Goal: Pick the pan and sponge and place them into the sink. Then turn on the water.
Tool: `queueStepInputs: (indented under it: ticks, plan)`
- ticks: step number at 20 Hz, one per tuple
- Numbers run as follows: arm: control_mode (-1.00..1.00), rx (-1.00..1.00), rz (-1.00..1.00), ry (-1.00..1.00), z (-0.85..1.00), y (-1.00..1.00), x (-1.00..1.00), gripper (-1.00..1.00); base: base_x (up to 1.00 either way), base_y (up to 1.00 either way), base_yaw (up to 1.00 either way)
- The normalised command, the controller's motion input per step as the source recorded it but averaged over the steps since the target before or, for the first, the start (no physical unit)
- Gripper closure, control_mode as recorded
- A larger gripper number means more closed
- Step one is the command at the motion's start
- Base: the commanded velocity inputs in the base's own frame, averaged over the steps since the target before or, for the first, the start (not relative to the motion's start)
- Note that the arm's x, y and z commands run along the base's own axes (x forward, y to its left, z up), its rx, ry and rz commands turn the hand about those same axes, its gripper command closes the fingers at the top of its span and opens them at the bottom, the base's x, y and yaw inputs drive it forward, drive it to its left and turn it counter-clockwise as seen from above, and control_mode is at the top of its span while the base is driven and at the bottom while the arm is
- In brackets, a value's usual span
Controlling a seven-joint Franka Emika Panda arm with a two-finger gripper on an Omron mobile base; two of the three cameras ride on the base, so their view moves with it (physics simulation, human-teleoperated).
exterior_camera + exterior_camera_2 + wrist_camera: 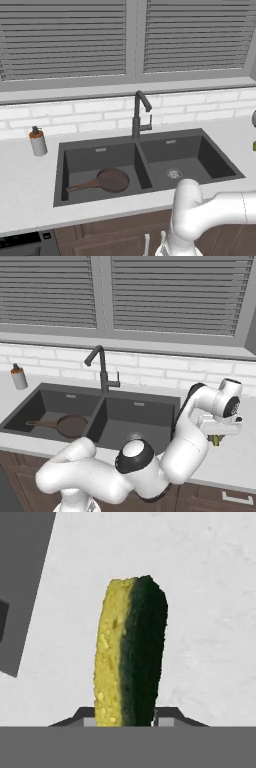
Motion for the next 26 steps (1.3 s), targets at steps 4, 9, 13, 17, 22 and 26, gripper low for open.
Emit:
queueStepInputs:
  ticks: [4,9,13,17,22,26]
  plan:
    - [-1.00,0.00,-0.08,0.00,0.13,0.75,-0.98,1.00,0.00,0.00,0.00]
    - [-1.00,-0.01,-0.01,-0.01,0.06,1.00,-0.75,1.00,0.00,0.00,0.00]
    - [-1.00,-0.07,0.00,-0.04,0.22,1.00,-0.51,1.00,0.00,0.00,0.00]
    - [-1.00,-0.07,0.00,-0.04,0.19,1.00,-0.45,1.00,0.00,0.00,0.00]
    - [-1.00,-0.04,0.00,0.00,0.17,1.00,-0.24,1.00,0.00,0.00,0.00]
    - [-1.00,-0.03,0.00,-0.02,0.10,1.00,-0.12,1.00,0.00,0.00,0.00]
